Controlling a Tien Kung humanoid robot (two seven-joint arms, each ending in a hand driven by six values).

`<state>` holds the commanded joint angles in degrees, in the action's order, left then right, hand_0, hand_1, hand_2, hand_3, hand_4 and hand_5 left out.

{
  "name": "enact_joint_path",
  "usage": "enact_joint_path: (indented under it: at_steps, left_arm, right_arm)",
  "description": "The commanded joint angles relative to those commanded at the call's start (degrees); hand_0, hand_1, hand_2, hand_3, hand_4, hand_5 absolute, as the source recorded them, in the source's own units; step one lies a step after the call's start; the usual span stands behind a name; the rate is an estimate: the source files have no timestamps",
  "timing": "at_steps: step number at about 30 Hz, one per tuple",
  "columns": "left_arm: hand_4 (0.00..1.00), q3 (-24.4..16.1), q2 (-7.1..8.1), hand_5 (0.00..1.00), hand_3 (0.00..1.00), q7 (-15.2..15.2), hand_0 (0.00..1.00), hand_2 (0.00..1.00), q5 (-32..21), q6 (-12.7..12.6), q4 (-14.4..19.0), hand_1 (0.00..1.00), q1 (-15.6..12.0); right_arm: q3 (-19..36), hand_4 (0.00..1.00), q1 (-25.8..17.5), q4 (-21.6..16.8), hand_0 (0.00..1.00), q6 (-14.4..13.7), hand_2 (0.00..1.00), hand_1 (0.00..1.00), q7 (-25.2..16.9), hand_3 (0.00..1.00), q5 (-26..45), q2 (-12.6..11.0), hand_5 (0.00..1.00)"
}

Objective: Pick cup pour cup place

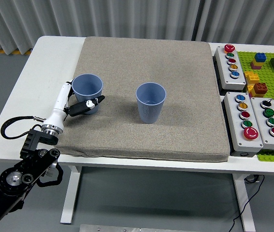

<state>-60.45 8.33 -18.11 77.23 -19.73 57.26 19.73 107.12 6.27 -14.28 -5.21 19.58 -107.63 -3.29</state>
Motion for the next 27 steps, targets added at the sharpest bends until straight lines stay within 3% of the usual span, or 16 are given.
enact_joint_path:
  at_steps: [13,15,20,21,26,27]
  left_arm:
    - [0.943,-0.9,0.09,0.298,0.748,0.1,0.667,0.748,0.4,1.0,0.1,0.654,-0.4]
    - [0.979,-0.9,0.1,0.33,0.774,0.1,0.678,0.796,0.4,1.2,0.1,0.69,-0.5]
    - [0.979,-1.5,0.22,0.33,0.774,0.5,0.678,0.796,1.5,2.9,0.6,0.69,-1.0]
    - [0.998,-1.6,0.26,0.369,0.876,0.7,0.717,0.875,1.8,3.4,0.7,0.731,-1.1]
    - [0.998,-2.3,0.36,0.369,0.876,1.6,0.717,0.875,3.0,6.0,1.3,0.731,-1.5]
    - [0.998,-2.3,0.38,0.389,0.998,1.7,0.783,0.97,3.2,6.3,1.4,0.801,-1.5]
  right_arm:
    - [0.1,0.002,-0.1,0.0,0.651,0.1,0.587,0.652,0.0,0.595,-0.4,0.0,0.055]
    - [0.2,0.002,-0.2,0.0,0.651,0.2,0.587,0.652,0.0,0.594,-0.6,0.0,0.052]
    - [0.3,0.002,-0.3,0.0,0.651,0.2,0.587,0.652,0.0,0.594,-0.8,0.1,0.052]
    - [0.3,0.002,-0.4,0.0,0.651,0.2,0.583,0.652,0.0,0.594,-0.8,0.1,0.05]
    - [0.4,0.002,-0.5,0.0,0.651,0.3,0.583,0.652,-0.1,0.594,-1.0,0.1,0.05]
    - [0.4,0.002,-0.5,0.0,0.651,0.3,0.583,0.652,-0.1,0.594,-1.0,0.1,0.049]
